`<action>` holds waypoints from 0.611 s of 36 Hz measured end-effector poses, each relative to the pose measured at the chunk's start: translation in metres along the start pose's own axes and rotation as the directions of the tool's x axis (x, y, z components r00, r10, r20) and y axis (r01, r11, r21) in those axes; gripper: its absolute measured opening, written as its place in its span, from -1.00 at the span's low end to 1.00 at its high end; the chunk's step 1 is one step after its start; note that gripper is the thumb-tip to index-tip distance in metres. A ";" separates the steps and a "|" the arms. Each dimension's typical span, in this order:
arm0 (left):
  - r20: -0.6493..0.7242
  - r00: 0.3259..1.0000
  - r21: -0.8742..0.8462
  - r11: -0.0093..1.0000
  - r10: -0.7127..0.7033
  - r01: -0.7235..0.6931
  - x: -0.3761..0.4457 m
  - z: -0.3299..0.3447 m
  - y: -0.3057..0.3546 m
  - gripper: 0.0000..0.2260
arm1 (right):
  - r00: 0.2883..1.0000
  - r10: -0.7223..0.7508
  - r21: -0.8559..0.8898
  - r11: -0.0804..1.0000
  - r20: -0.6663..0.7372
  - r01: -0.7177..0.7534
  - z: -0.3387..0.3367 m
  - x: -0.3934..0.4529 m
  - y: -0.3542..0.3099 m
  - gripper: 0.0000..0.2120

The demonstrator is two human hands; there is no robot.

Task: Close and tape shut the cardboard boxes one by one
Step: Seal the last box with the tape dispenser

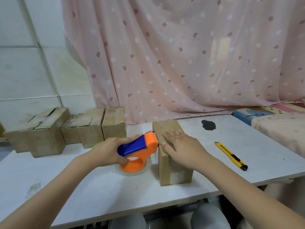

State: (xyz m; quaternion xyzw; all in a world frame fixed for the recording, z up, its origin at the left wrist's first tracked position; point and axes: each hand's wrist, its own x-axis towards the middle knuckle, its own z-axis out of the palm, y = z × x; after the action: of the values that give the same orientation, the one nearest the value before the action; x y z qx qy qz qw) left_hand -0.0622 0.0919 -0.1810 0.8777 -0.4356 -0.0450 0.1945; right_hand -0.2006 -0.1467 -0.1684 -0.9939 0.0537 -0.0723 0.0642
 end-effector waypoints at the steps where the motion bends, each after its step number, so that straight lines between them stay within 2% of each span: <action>1: -0.002 1.000 -0.001 1.000 -0.003 0.003 -0.001 0.000 0.000 -0.16 | 1.000 -0.005 -0.017 1.000 -0.009 0.005 0.001 -0.001 0.000 -0.50; 11: 0.041 0.997 0.062 0.996 -0.061 0.059 -0.011 -0.021 -0.002 -0.20 | 0.999 -0.020 -0.027 0.999 -0.034 0.019 0.002 0.001 0.002 -0.51; 17: 0.067 0.991 0.116 0.988 -0.112 0.104 -0.030 -0.024 -0.030 -0.18 | 1.000 -0.003 0.049 0.999 -0.001 0.003 0.001 0.002 0.002 -0.55; 19: 0.057 0.994 0.110 0.990 -0.096 0.089 -0.029 -0.023 -0.029 -0.20 | 1.000 0.025 0.059 0.998 0.008 -0.025 -0.002 0.004 -0.002 -0.59; 22: 0.042 0.997 0.124 0.990 -0.069 0.064 -0.025 -0.022 -0.022 -0.24 | 0.984 0.160 -0.034 0.987 0.074 -0.158 -0.020 0.016 -0.017 -0.49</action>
State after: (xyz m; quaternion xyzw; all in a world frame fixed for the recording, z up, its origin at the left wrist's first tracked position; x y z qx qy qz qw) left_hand -0.0559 0.1299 -0.1711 0.9008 -0.4124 -0.0450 0.1282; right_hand -0.1860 -0.1336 -0.1447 -0.9892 0.1315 -0.0283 0.0581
